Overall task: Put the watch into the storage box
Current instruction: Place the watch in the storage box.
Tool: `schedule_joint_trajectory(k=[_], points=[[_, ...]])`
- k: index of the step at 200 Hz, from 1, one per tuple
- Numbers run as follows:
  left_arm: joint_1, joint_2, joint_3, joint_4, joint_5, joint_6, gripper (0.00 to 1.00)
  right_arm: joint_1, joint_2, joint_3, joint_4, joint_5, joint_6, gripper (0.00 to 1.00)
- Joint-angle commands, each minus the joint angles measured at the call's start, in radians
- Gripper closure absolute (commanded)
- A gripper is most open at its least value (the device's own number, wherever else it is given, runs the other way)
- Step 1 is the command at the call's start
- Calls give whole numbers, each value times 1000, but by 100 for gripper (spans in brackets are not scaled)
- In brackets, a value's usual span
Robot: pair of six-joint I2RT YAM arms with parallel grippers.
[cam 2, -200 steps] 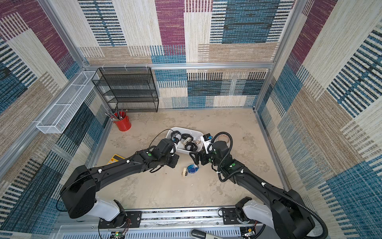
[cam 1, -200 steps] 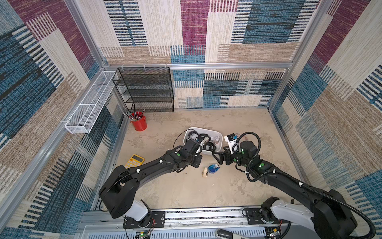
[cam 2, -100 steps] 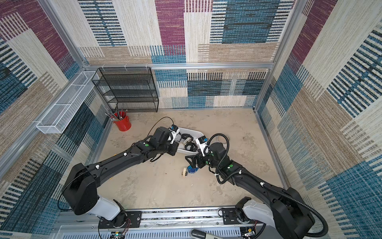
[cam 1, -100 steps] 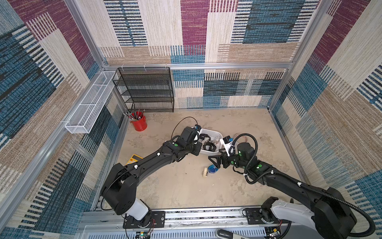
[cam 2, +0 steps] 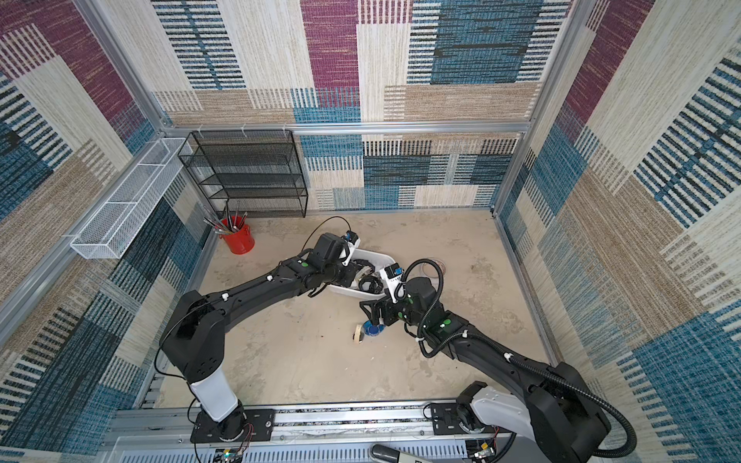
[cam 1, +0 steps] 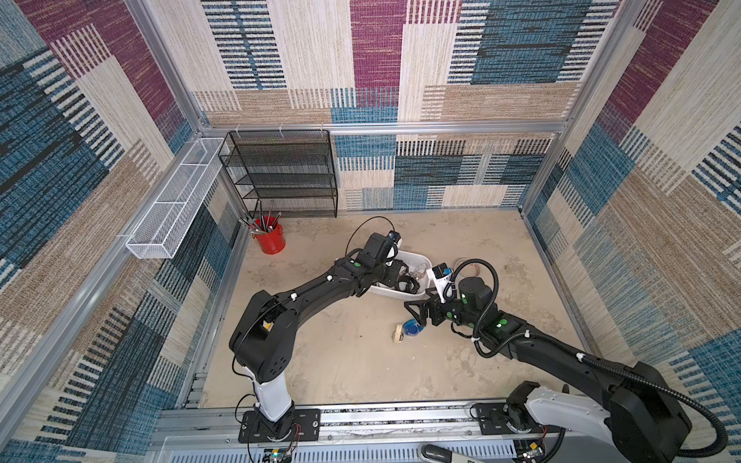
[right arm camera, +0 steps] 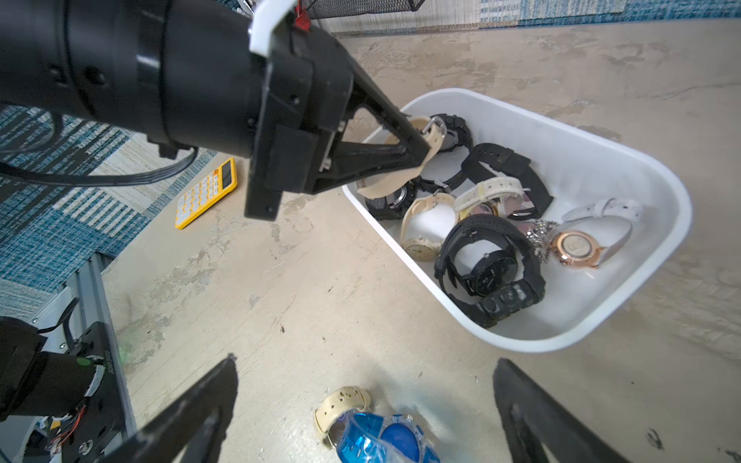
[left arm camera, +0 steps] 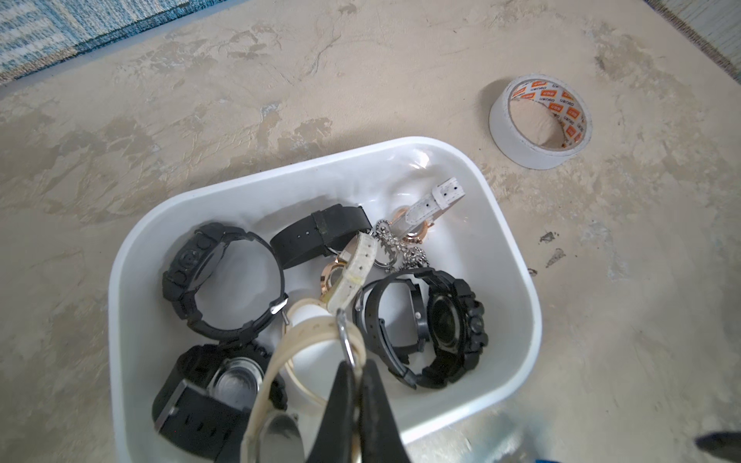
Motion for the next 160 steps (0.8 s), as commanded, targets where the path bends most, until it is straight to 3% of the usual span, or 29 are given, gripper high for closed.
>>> schedule_joint_trajectory(k=[1,97,160], points=[[2,50,40,8,-3,19,100,1,-3,-3,25,25,19,0],[22,119,46,18,26,-73,100,1,16,8,22,69,32,0],[39,42,-24,69,75,-113,61,1,11,17,15,95,47,0]])
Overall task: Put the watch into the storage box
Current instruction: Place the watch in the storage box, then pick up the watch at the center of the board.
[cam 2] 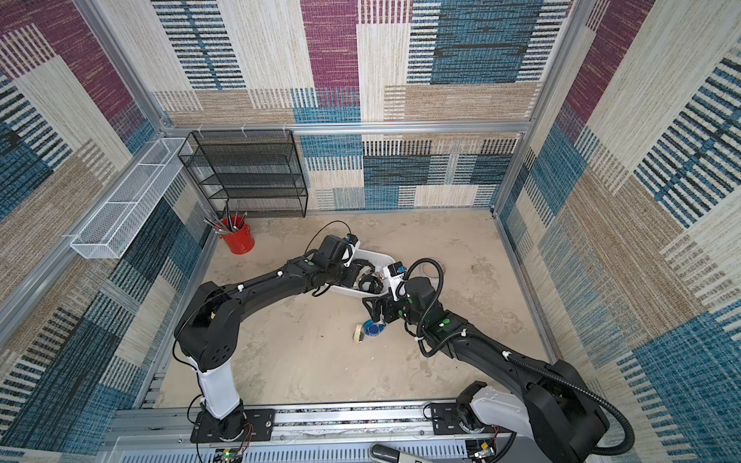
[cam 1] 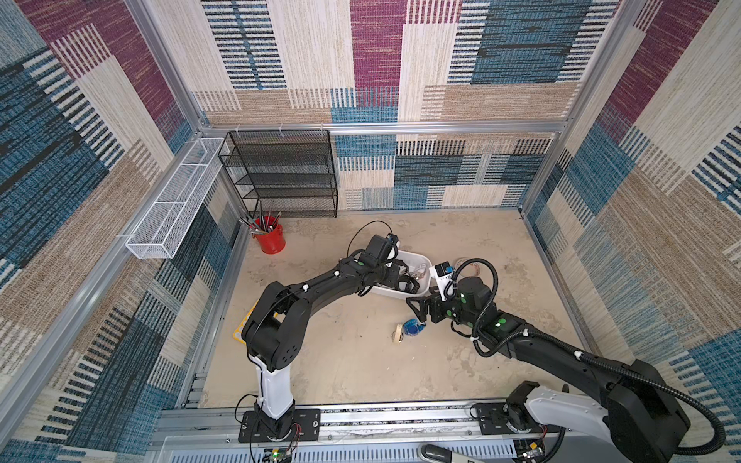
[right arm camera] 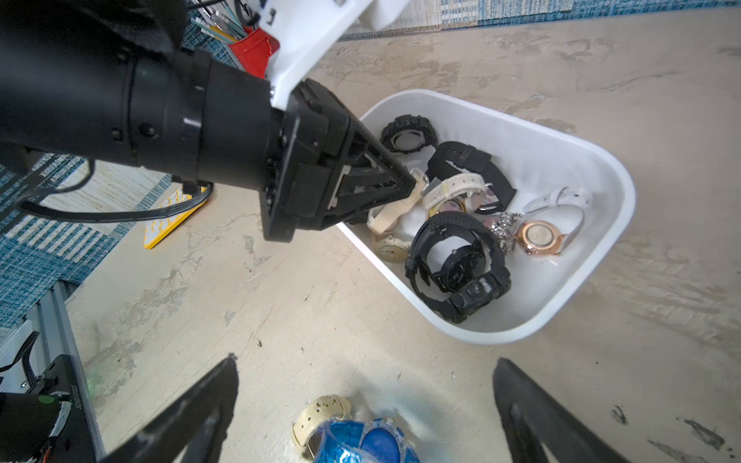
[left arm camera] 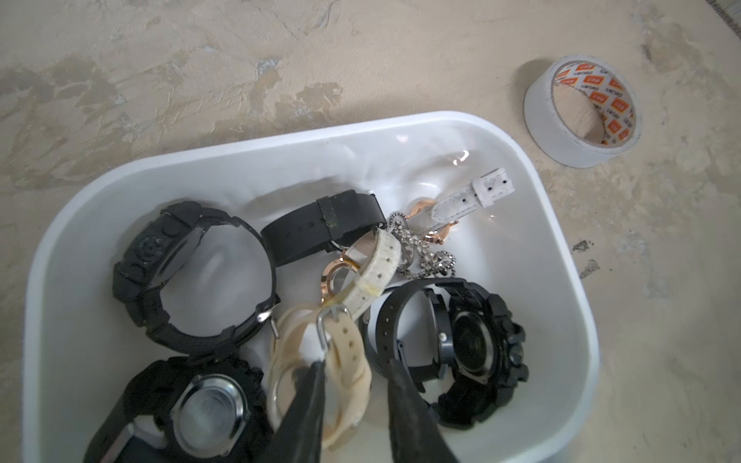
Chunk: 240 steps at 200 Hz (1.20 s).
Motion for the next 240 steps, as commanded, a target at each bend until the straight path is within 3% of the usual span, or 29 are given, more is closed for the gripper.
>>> schedule_joint_trajectory(k=[1,17,45,71,121,173,217,240], points=[[7,-27,-19,45,37,-37,61,1,-3,12,16,22,14,0],[12,-44,-34,54,50,-47,53,1,-6,16,10,29,16,0],[18,-102,-98,94,91,-71,26,1,-13,24,-5,48,28,0],[40,-202,-245,221,177,-129,13,1,-21,22,-12,67,43,0],[95,-409,-538,430,260,-236,6,1,-19,24,-13,70,65,0],[97,-584,-670,434,202,-232,2,1,7,38,-48,95,130,0],[96,-636,-726,428,205,-237,0,5,-43,-26,-9,51,238,2],[96,-647,-762,465,205,-258,0,31,-81,-56,-47,96,319,4]])
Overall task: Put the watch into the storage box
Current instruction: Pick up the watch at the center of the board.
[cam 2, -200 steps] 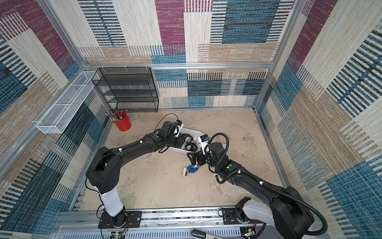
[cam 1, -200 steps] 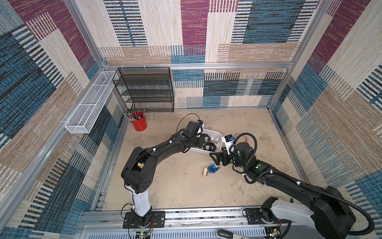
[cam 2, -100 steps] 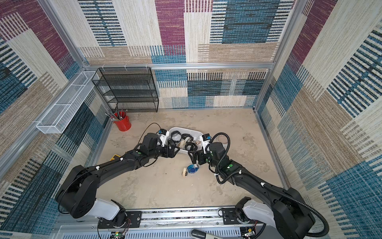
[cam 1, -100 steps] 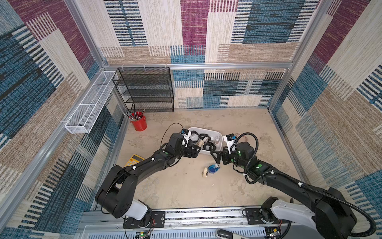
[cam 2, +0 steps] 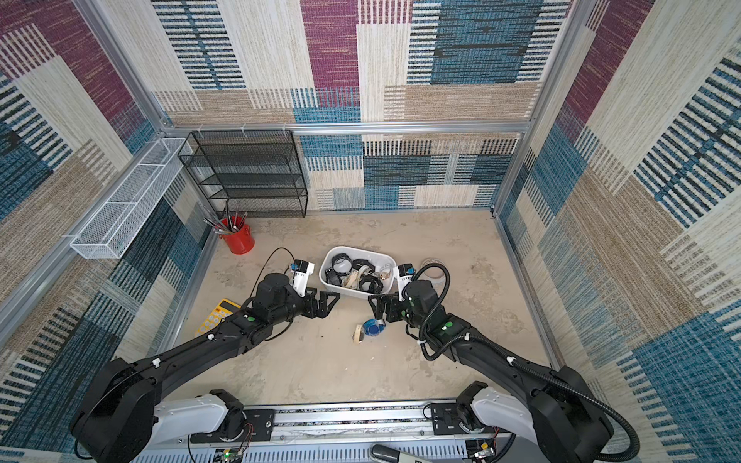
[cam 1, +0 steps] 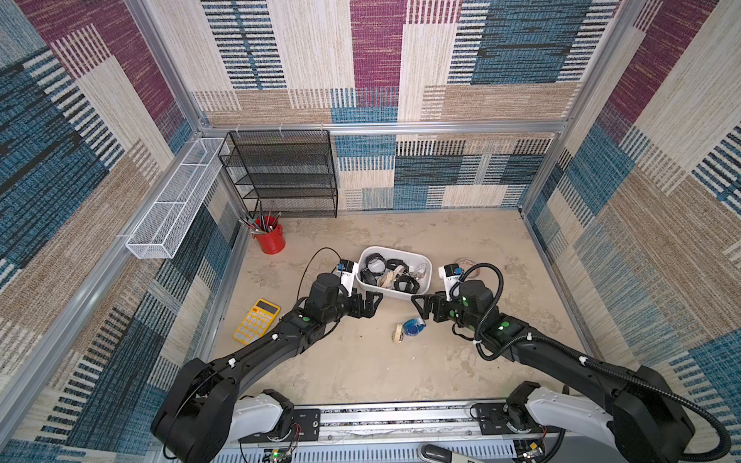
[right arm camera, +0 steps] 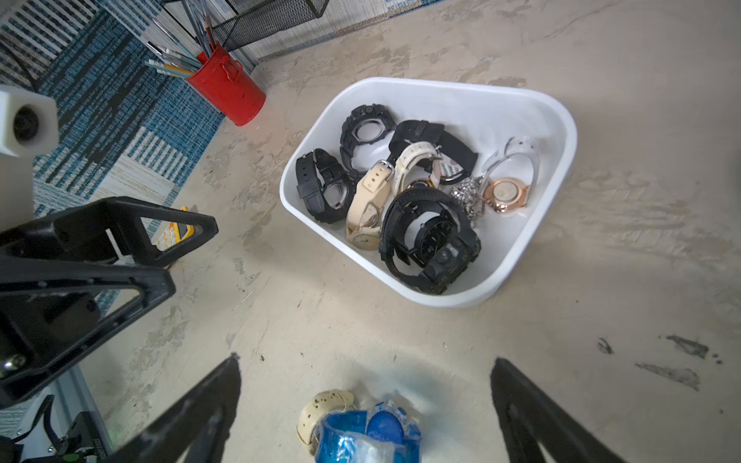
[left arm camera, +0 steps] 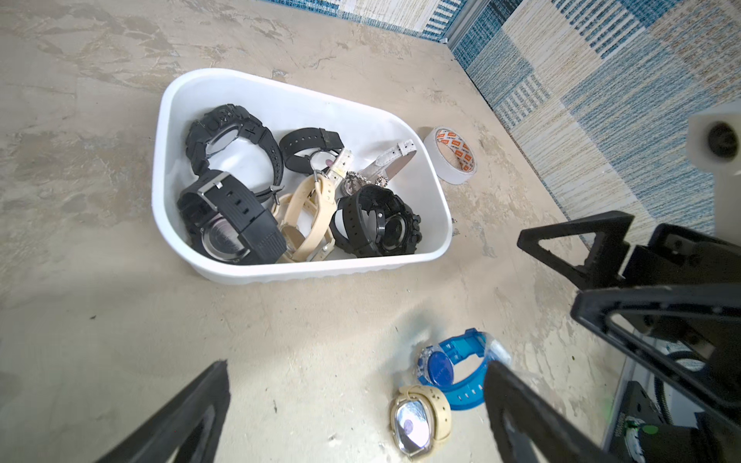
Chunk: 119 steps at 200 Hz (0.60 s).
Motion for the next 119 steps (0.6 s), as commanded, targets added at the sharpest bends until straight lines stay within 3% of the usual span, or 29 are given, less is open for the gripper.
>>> schedule_joint_trajectory(k=[1,35,71,119], points=[[0,-13,-29,55,-10,-38,0,26,-34,-22,-8,28,113,5],[0,-31,-58,77,-17,-50,0,101,-139,-82,-84,116,249,10],[0,-26,-50,66,-3,-31,1,175,-257,-160,-115,135,396,24],[0,-13,-53,92,18,-46,1,250,-260,-225,-6,120,499,31]])
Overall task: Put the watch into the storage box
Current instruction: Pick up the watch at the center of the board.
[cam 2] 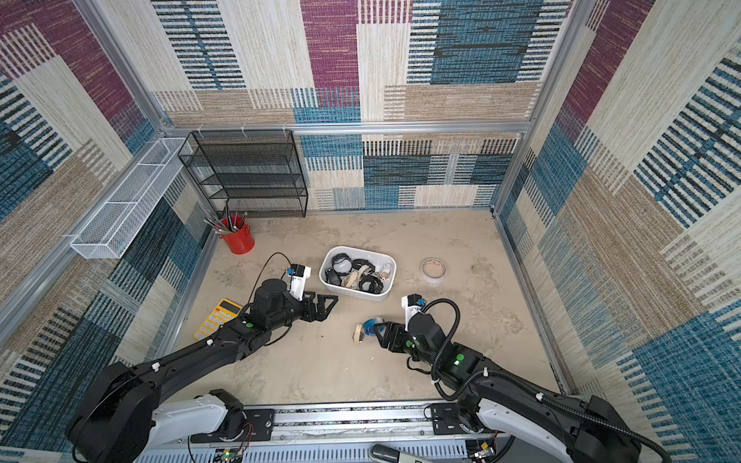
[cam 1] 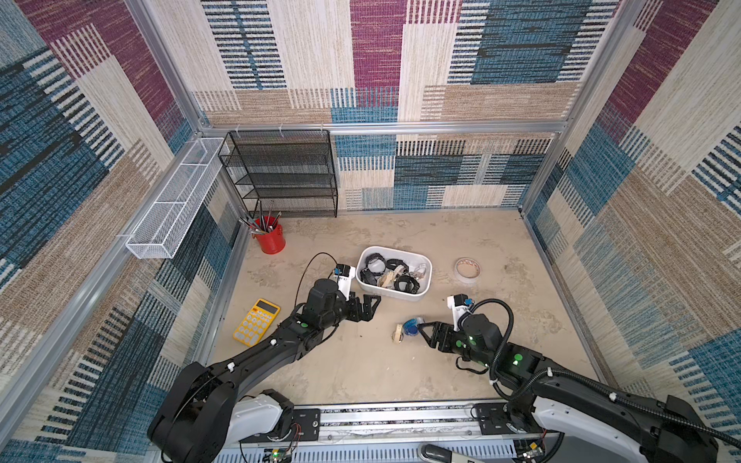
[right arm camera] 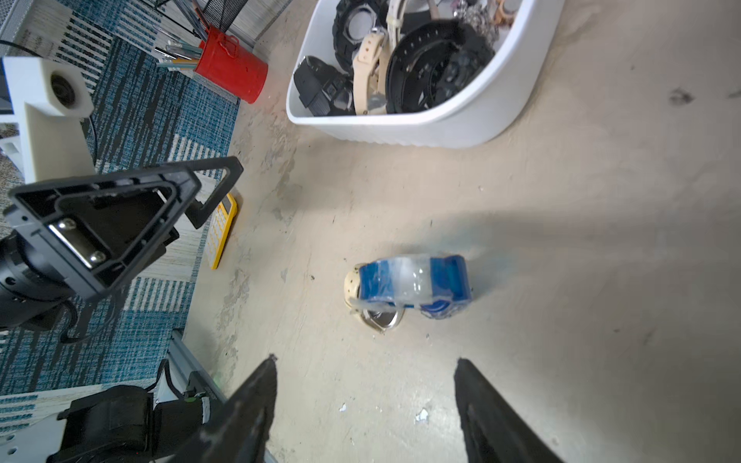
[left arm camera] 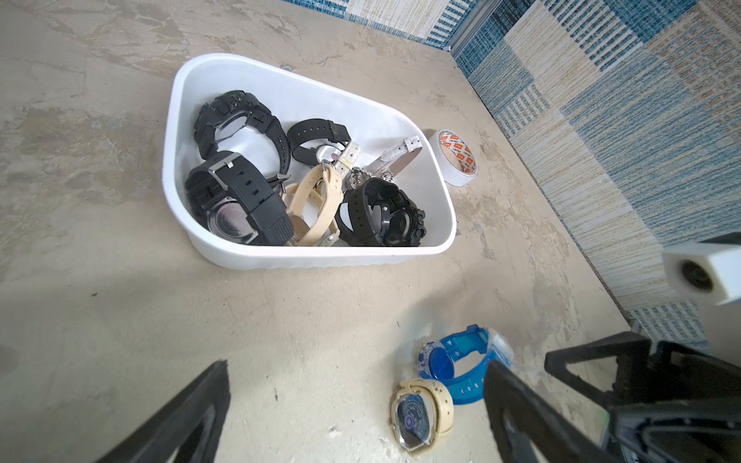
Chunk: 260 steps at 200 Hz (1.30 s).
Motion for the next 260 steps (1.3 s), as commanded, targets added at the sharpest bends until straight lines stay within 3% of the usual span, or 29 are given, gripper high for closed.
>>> schedule_joint_trajectory(k=[1,115,260], points=[[0,6,3,35,23,-9,1,23,12,-16,93,5,85,31],[0,-4,0,15,19,-1,1,56,74,-106,365,57,205,41],[0,-5,1,3,24,12,1,56,328,-77,638,104,226,47]])
